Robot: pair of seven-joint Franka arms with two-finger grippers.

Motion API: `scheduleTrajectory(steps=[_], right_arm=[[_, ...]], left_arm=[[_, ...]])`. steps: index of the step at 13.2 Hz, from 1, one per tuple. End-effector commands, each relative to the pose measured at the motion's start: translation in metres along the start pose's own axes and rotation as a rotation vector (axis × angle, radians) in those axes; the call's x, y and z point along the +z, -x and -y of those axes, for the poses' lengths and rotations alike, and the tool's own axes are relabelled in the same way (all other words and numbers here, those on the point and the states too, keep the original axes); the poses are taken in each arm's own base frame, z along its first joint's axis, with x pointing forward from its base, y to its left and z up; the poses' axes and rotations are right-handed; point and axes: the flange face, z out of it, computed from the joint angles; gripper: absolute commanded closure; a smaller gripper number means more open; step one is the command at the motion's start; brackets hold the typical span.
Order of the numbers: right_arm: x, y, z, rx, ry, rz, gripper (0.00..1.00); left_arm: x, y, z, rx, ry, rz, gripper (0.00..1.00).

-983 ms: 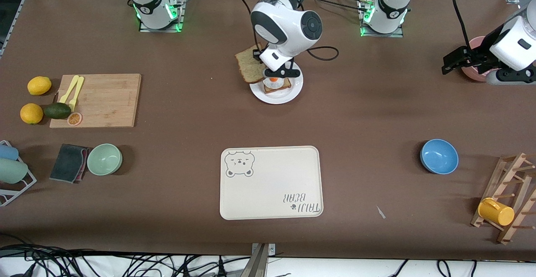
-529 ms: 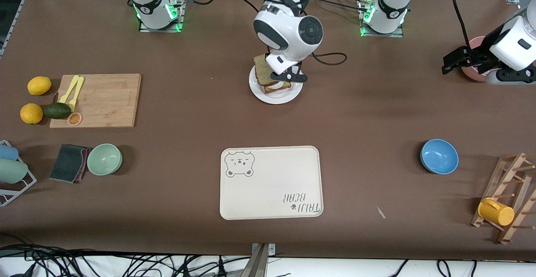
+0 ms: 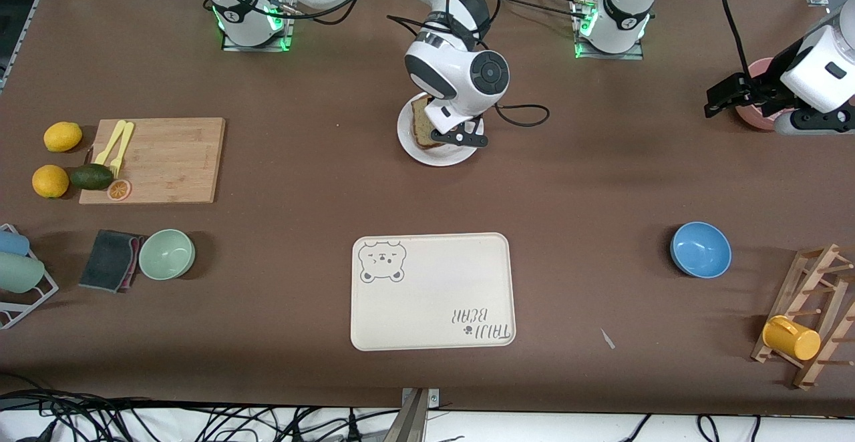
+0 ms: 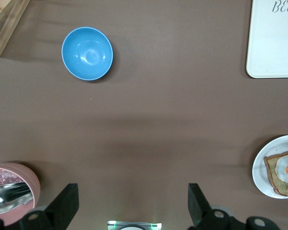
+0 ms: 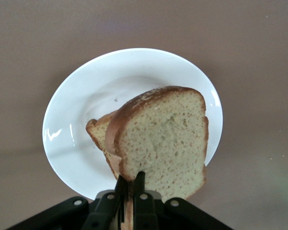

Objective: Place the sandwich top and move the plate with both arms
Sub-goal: 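Lower the bread onto the egg toast and open the right gripper, then raise the right gripper away while the left gripper reaches toward the plate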

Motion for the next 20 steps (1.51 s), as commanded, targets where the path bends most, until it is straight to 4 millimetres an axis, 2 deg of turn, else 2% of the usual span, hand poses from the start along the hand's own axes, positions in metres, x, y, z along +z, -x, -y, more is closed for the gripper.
scheduleTrajectory(steps=[1,4,5,6,8,10,11,13,15,16,17,18,19,20], right_arm=[[-0.006,0.003,0.004,0.020,-0.012,0.024,1.00],[-0.005,0.003,0.004,0.026,-0.010,0.026,1.00],[0.003,0.001,0.005,0.051,-0.006,0.031,0.98],[0.009,-0.003,0.006,0.092,-0.005,0.036,0.85],[0.010,-0.005,0.007,0.104,-0.013,0.027,0.58],[0.002,-0.007,0.005,0.106,-0.024,0.020,0.17],[-0.002,-0.008,0.004,0.105,-0.031,0.017,0.04],[-0.014,-0.008,0.001,0.100,-0.044,0.003,0.01],[-0.048,-0.010,-0.010,0.109,-0.082,-0.029,0.00],[-0.072,-0.020,-0.025,0.104,-0.110,-0.045,0.00],[-0.085,-0.028,-0.037,0.098,-0.120,-0.049,0.00],[-0.109,-0.036,-0.054,0.105,-0.144,-0.066,0.00],[-0.136,-0.042,-0.071,0.124,-0.176,-0.091,0.00],[-0.151,-0.047,-0.083,0.141,-0.195,-0.106,0.00]], left_arm=[[-0.004,0.006,0.003,0.015,-0.016,-0.002,0.00],[-0.004,0.006,0.003,0.016,-0.014,-0.002,0.00],[-0.004,0.006,0.003,0.016,-0.014,-0.002,0.00],[-0.005,0.006,0.003,0.015,-0.015,-0.003,0.00],[-0.005,0.006,0.003,0.016,-0.016,-0.003,0.00],[-0.004,0.006,0.003,0.015,-0.014,-0.002,0.00],[-0.004,0.006,0.003,0.015,-0.014,-0.002,0.00],[-0.004,0.006,0.003,0.016,-0.014,0.000,0.00],[-0.005,0.006,0.003,0.016,-0.014,-0.002,0.00],[-0.004,0.006,0.003,0.016,-0.014,-0.002,0.00],[-0.004,0.006,0.001,0.019,-0.014,-0.002,0.00],[-0.002,0.004,0.001,0.018,-0.013,0.003,0.00],[0.008,-0.002,-0.001,0.019,-0.002,0.027,0.00],[0.011,-0.002,-0.006,0.026,-0.002,0.038,0.00]])
